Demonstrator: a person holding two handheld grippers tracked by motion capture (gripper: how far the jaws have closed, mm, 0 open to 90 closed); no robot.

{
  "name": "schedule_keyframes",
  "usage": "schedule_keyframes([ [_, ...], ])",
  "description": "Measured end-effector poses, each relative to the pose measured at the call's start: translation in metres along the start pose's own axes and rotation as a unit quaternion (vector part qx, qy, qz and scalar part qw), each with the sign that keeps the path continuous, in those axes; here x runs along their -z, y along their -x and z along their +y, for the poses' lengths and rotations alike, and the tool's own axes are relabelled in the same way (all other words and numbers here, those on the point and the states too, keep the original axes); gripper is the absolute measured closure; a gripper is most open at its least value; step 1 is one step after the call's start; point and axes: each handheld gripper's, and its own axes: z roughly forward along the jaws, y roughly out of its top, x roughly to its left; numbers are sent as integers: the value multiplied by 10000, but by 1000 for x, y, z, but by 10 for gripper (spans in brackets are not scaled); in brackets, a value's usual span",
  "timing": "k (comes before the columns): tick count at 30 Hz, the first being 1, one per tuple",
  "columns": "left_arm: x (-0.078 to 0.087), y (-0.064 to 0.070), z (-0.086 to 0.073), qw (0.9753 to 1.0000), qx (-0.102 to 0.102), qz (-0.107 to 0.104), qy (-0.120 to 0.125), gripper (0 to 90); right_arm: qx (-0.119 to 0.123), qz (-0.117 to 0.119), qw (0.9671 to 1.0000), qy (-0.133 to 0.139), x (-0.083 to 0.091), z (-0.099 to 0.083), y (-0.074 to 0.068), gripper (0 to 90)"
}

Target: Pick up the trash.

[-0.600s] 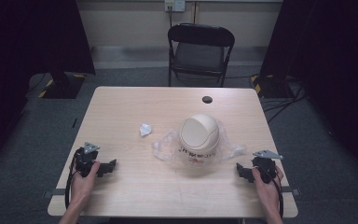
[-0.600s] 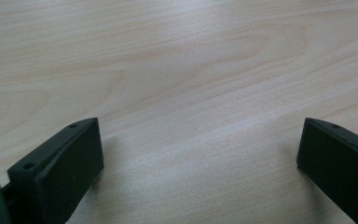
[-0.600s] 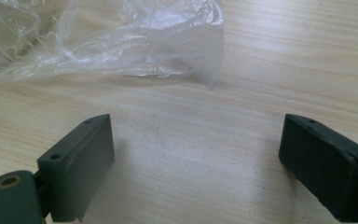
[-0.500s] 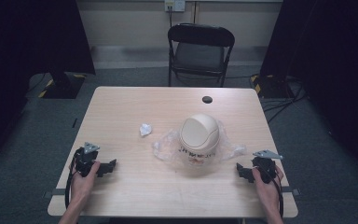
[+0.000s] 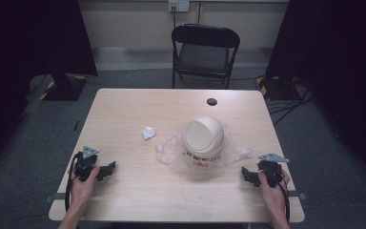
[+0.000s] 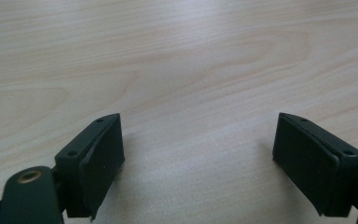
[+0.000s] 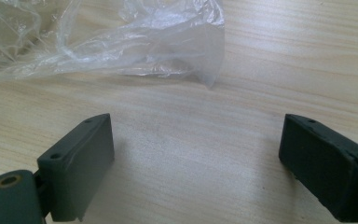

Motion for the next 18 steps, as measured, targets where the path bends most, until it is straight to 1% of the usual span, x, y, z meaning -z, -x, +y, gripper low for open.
schedule_keyframes([
  [2, 2, 2, 1, 10000, -61, -63, -33, 160, 1, 1, 10000, -1, 0, 0, 0, 95],
  [3, 4, 7, 4, 9994, -347, -67, -24, 164, -1, 1, 10000, 0, 0, 0, 0, 95],
  [4, 4, 7, 4, 9994, -347, -67, -24, 172, -1, 1, 10000, 0, 0, 0, 0, 95],
  [5, 6, 10, 6, 9989, -409, -221, 5, 172, -1, 2, 10000, 1, 0, 0, 0, 95],
  [7, 8, 15, 8, 9985, -369, -394, 69, 178, 2, 6, 10000, -4, 0, 0, 0, 94],
  [9, 11, 19, 10, 9979, -438, -463, 126, 177, 5, 6, 10000, -4, 0, 0, 0, 95],
  [10, 12, 21, 12, 9973, -380, -586, 221, 177, 6, 9, 10000, -4, 0, 0, 0, 94],
  [12, 14, 24, 16, 9967, -329, -676, 310, 177, 8, 16, 10000, -4, 0, 0, 0, 94],
  [13, 16, 26, 18, 9959, -297, -751, 413, 178, 25, 23, 10000, -1, 0, 0, 1, 94],
  [14, 16, 27, 20, 9951, -282, -836, 457, 177, 30, 28, 10000, 1, 0, 0, 1, 94],
  [15, 17, 30, 22, 9944, -233, -921, 471, 178, 29, 28, 10000, 0, 0, 0, 1, 94],
  [16, 18, 32, 24, 9937, -234, -986, 469, 178, 29, 28, 10000, 0, 0, 0, 1, 94],
  [17, 18, 35, 26, 9924, -223, -1117, 473, 179, 29, 28, 10000, 0, 0, 0, 1, 94],
  [18, 19, 38, 27, 9913, -255, -1188, 503, 179, 29, 28, 10000, 0, 0, 0, 1, 94],
])
